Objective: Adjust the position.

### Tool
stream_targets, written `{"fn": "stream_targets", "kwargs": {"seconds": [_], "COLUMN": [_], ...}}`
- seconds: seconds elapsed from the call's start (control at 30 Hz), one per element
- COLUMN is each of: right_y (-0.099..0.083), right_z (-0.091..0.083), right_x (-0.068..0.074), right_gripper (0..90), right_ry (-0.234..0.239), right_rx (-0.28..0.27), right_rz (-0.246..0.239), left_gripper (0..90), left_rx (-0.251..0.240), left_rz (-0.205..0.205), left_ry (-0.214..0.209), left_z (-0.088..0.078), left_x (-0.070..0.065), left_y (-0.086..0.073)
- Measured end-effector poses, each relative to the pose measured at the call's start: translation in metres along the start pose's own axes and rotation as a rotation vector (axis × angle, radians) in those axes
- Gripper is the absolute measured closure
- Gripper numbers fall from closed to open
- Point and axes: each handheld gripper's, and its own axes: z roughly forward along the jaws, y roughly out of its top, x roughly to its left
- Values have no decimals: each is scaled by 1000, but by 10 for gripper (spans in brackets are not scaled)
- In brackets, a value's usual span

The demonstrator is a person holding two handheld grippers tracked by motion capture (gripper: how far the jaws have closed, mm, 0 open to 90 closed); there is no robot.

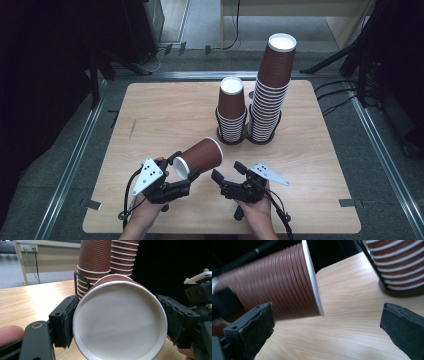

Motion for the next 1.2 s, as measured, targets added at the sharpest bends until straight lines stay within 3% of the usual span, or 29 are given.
{"fn": "stream_targets", "kwargs": {"seconds": [0.17, 0.47, 0.73, 0.87, 1.2], "right_y": [3, 3, 3, 0, -2], "right_z": [-1, -5, -6, -5, -4], "right_x": [-3, -2, -6, -7, -5], "right_gripper": [0, 0, 0, 0, 0], "right_ry": [48, 114, 155, 171, 195], "right_rx": [-11, -29, -13, -10, -12], "right_rz": [202, 465, 695, 782, 879], "left_gripper": [223, 223, 223, 223, 223], "left_rx": [1, -16, -40, -37, -22], "left_rz": [5, 5, -8, 1, 20], "left_ry": [-1, 2, -3, -10, -37], "left_z": [2, 4, 7, 8, 15], "left_x": [-3, -6, -9, -13, -25], "left_y": [-2, -4, -8, -9, -14]}}
